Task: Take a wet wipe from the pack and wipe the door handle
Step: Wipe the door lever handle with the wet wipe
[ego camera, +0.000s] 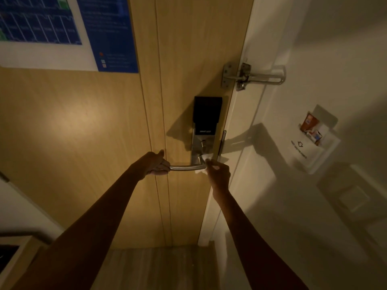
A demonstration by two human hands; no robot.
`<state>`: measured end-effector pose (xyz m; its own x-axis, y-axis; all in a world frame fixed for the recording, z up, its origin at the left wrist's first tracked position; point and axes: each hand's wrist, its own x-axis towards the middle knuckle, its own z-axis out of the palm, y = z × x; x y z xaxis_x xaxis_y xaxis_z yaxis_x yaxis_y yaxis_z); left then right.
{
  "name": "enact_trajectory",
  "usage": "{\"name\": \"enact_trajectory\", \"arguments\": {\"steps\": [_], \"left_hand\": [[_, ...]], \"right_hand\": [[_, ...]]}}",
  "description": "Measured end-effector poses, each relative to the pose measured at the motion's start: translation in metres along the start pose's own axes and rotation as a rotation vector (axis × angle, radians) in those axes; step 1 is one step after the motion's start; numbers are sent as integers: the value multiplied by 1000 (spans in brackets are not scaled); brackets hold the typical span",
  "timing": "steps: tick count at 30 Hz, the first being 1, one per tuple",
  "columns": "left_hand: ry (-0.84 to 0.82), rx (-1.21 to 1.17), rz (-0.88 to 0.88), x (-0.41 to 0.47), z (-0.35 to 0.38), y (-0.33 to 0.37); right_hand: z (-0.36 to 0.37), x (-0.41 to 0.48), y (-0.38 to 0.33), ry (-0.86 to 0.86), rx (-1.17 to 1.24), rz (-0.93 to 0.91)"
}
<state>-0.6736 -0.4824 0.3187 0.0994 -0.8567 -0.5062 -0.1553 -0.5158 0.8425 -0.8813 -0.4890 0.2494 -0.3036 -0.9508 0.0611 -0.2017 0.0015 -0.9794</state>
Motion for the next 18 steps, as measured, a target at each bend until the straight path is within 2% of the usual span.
{"name": "enact_trajectory", "arguments": {"steps": [3, 6, 11, 18], "left_hand": [[2, -4, 3, 1, -1, -2], [20, -20, -2, 4, 1, -3], [18, -47, -2, 8, 1, -7], [-3, -81, -6, 8, 0, -10]], "right_hand": [[-5, -10, 12, -82, -344, -462], [-14, 3, 10, -215, -644, -720], [-8, 21, -6, -425, -966, -823], [-2, 15, -8, -367, -966, -766]]}}
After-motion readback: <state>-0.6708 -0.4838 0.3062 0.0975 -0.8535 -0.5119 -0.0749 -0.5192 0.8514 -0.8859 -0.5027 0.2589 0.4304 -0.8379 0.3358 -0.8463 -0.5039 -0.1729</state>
